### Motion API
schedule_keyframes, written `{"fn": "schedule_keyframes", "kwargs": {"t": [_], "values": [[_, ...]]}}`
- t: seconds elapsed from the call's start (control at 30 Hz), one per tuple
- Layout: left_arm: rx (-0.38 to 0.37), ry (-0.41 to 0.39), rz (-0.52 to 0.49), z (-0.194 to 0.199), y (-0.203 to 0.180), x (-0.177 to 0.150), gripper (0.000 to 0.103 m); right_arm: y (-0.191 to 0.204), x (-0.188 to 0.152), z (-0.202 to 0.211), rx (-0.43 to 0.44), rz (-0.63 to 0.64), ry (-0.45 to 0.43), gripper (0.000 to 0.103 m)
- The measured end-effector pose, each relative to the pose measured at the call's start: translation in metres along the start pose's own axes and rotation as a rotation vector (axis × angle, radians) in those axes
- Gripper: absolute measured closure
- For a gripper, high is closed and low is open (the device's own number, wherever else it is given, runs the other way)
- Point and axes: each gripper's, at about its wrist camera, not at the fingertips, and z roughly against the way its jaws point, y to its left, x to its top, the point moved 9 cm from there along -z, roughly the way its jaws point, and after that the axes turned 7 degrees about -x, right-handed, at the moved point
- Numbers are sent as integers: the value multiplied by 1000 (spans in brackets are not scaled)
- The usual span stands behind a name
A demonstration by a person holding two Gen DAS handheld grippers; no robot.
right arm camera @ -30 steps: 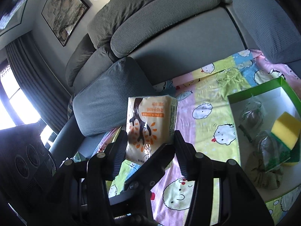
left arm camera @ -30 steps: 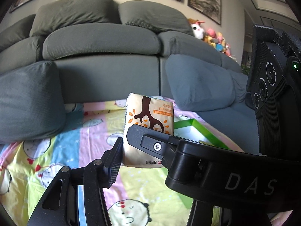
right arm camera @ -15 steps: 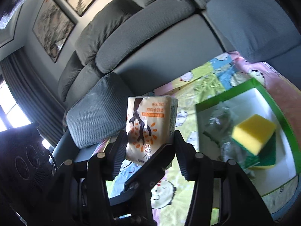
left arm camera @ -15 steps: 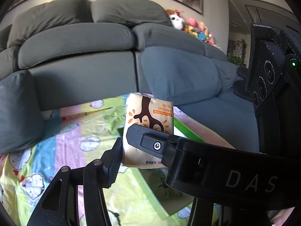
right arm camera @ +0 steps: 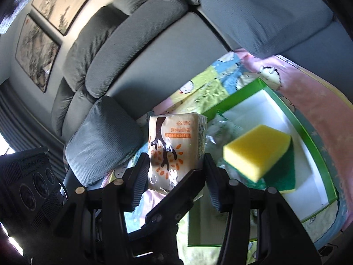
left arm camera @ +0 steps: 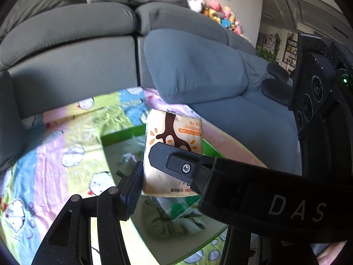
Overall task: Organize objects
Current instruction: 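Carry the tissue pack with the right tool over the white box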
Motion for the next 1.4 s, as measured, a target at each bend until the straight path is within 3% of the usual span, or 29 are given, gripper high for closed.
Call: {"fn": "schedule_keyframes", "kwargs": {"t": [0.5,0.73,1.13,1.4], "values": [[-57,129,91,-38,-6,-23,49,-41,-9,-19,-78,-95,95,53],[-90,141,124,-41,-7,-28,49,-48,-12,-20,-109,-107,107,53],[-36,172,192,-42,15,-36,49,-40,-19,-37,-90,-89,162,53],[-40,215,252,-48,27,-49,49,-42,-26,-52,-117,-78,209,53]]}}
